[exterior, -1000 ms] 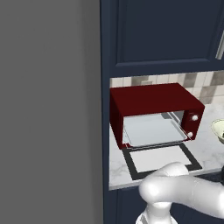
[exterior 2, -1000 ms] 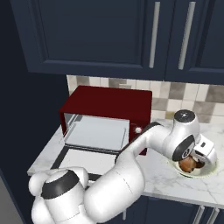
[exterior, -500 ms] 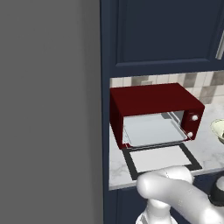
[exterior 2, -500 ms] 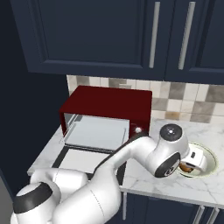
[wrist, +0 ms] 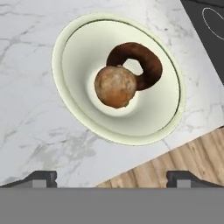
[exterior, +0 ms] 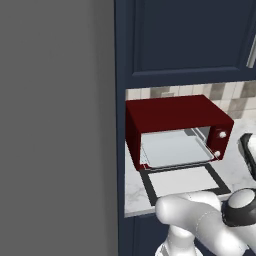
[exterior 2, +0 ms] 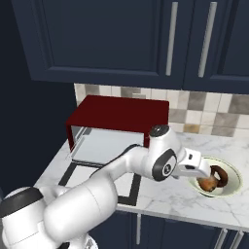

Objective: Pick up the heated bread from the toaster oven and place it in the bowl. Then move the bread bowl to the dining counter.

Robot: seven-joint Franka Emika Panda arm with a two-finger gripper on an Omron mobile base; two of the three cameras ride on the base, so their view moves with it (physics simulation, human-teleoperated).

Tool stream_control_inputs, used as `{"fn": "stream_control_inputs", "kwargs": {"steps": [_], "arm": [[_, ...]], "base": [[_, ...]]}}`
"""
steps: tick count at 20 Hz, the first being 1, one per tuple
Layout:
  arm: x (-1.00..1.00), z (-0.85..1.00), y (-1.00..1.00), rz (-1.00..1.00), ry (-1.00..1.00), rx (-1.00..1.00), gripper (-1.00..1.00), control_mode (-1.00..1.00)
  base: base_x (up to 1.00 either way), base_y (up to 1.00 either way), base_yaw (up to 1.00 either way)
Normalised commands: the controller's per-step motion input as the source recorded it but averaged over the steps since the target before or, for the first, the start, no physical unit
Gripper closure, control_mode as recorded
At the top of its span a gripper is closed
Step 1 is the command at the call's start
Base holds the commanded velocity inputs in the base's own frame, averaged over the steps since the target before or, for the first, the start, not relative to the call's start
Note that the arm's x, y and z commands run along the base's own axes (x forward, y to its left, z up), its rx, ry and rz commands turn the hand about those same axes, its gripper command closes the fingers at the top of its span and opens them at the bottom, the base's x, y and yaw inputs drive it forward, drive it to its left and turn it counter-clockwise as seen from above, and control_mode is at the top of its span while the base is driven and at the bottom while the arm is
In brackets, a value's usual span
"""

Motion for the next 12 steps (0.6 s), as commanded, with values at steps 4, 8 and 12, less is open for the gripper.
{"fn": "stream_control_inputs", "kwargs": {"steps": [4, 8, 12], "arm": [[0.06, -0.44, 0.21, 0.09, 0.04, -0.13, -1.00, -1.00], [0.38, -0.22, 0.05, 0.05, -0.01, -0.03, -1.00, -1.00], [0.53, -0.09, 0.06, 0.04, -0.01, -0.05, -1.00, -1.00]], "base": [[0.00, 0.00, 0.00], [0.00, 0.00, 0.00], [0.00, 0.00, 0.00]]}}
